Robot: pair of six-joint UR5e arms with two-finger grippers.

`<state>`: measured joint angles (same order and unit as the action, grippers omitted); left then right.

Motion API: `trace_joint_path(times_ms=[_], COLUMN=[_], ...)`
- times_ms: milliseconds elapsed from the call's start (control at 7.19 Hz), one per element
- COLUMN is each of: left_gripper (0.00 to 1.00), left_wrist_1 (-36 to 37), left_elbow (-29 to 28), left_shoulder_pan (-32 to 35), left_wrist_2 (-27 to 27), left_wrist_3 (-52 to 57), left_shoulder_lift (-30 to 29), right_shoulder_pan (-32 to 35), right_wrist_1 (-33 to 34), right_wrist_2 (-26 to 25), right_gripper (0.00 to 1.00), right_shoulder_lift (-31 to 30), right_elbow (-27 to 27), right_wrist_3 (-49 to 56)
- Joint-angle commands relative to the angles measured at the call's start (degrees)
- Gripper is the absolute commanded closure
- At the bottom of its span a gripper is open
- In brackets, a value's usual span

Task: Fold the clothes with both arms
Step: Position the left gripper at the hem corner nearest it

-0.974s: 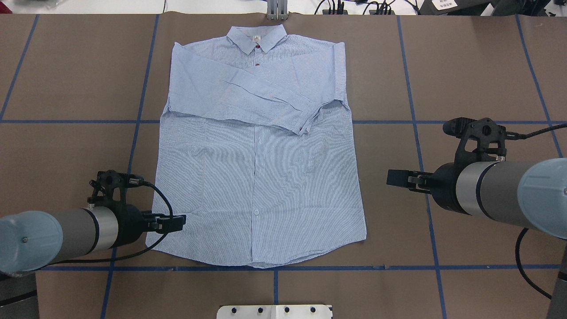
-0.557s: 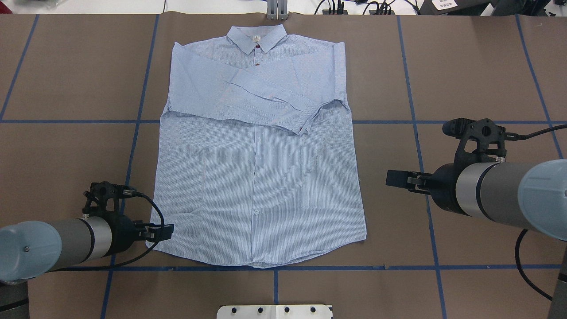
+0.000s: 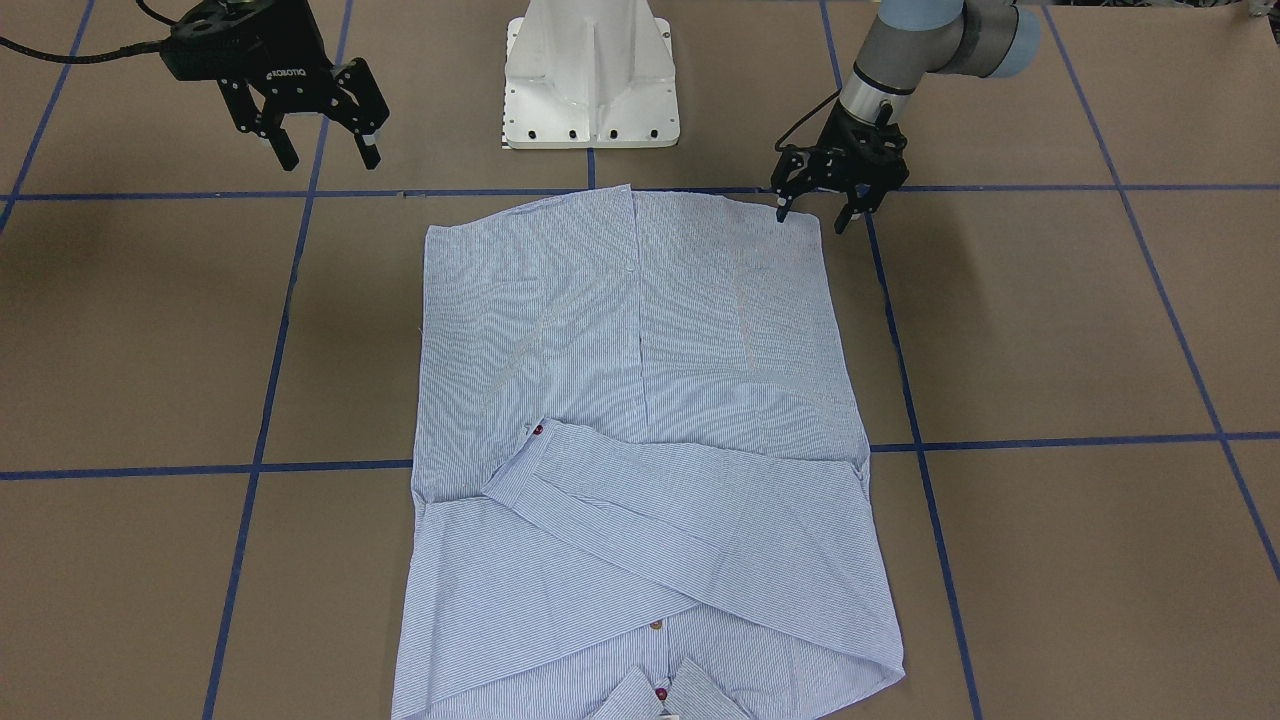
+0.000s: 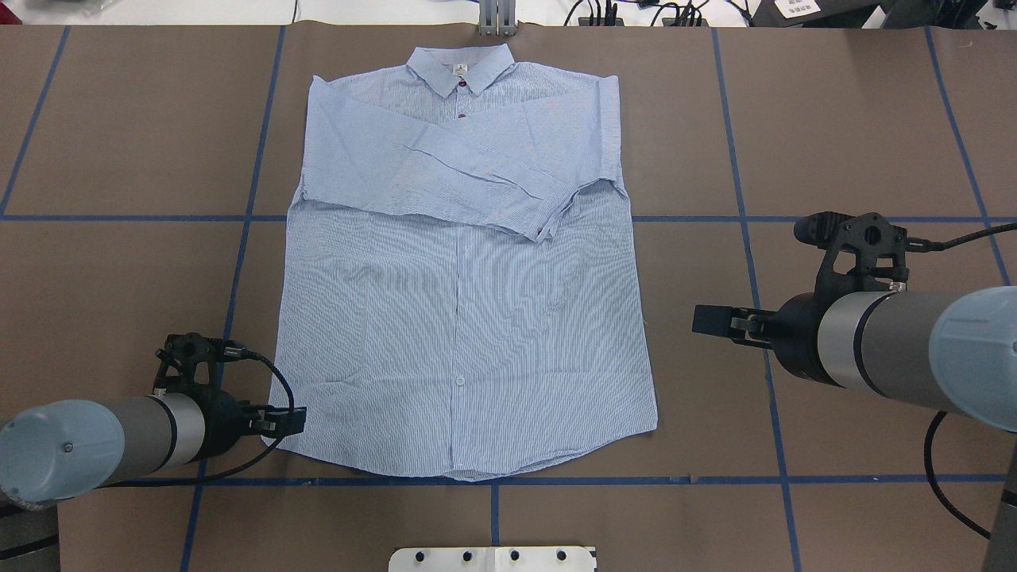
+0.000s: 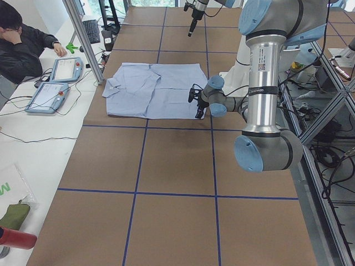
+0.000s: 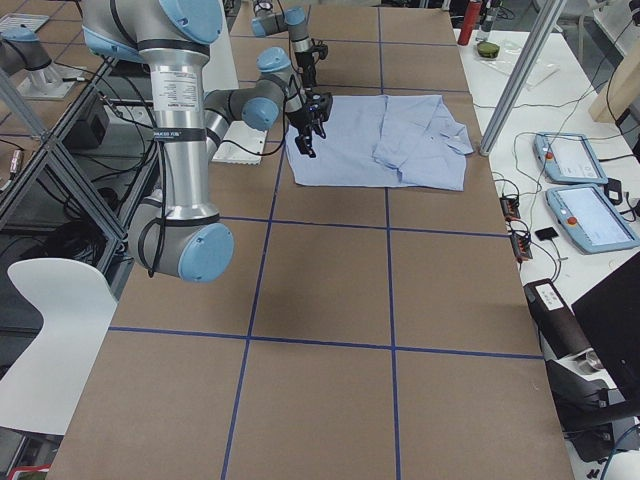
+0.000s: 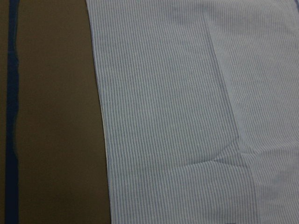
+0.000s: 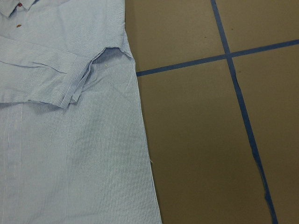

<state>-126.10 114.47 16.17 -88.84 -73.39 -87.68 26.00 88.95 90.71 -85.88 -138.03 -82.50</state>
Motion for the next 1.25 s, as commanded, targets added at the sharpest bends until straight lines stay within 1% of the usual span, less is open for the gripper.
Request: trace_joint_path(times_ms=[0, 278, 417, 835, 974, 1113], left_gripper=[0.11, 0.11, 0.17, 0.25, 0.32, 0.47], left_wrist_1=[0.0, 0.0, 0.0, 0.0, 0.0, 0.1], left_elbow=[-0.8, -0.9, -1.0, -1.0, -1.0, -1.0], left_shoulder_pan=[-0.4, -1.0, -1.9, -3.5, -3.5, -3.5], left_wrist_2=[0.1, 0.1, 0.2, 1.6, 1.7, 1.7], left_wrist_3=[-0.6, -0.7, -3.0, -5.0, -5.4, -6.2], left_shoulder_lift=[-0.1, 0.1, -0.1, 0.0, 0.0, 0.0], right_shoulder_pan=[0.0, -0.1, 0.0, -0.1, 0.0, 0.0], right_wrist_1=[0.0, 0.0, 0.1, 0.1, 0.1, 0.0], right_wrist_2=[0.0, -0.1, -0.1, -0.1, -0.1, 0.0], right_gripper=[0.00, 0.00, 0.00, 0.00, 0.00, 0.00], right_shoulder_lift=[0.0, 0.0, -0.2, -0.3, -0.3, -0.3], right_elbow=[0.0, 0.2, 0.1, 0.1, 0.1, 0.1], right_wrist_3=[0.0, 0.0, 0.0, 0.0, 0.1, 0.0])
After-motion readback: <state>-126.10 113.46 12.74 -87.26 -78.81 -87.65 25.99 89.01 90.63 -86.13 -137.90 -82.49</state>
